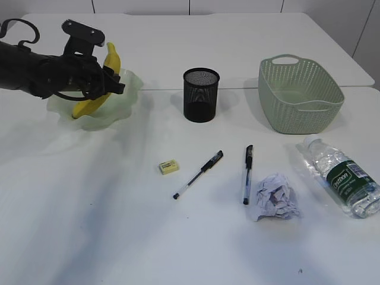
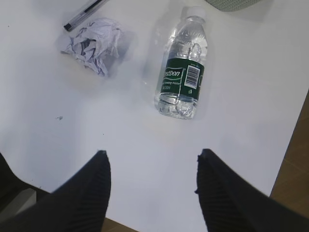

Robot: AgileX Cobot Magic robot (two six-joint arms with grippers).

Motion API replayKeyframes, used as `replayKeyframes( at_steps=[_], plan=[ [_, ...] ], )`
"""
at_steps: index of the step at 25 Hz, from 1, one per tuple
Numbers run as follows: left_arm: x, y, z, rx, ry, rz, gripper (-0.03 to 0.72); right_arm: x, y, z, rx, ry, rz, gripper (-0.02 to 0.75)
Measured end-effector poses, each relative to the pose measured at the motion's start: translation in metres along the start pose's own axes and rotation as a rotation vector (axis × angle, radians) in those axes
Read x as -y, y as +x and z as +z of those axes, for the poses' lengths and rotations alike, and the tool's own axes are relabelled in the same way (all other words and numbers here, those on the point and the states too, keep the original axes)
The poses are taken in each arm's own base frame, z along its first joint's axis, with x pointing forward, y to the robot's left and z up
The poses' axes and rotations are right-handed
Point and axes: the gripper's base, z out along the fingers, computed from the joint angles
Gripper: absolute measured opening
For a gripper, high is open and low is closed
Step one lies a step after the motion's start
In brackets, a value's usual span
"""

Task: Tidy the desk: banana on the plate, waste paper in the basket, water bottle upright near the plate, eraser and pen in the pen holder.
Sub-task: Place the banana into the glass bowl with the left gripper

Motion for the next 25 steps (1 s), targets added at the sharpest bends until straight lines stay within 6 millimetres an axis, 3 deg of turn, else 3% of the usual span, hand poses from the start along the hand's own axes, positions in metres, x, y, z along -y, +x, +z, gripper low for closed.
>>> replayKeyframes(
  at_steps=[25],
  plan=[
    [-0.0004, -0.0015, 0.0000, 0.012, -0.003, -0.011, 0.298, 0.0006, 0.0000, 0.0000, 0.000, 0.006, -0.002, 0.430]
  ],
)
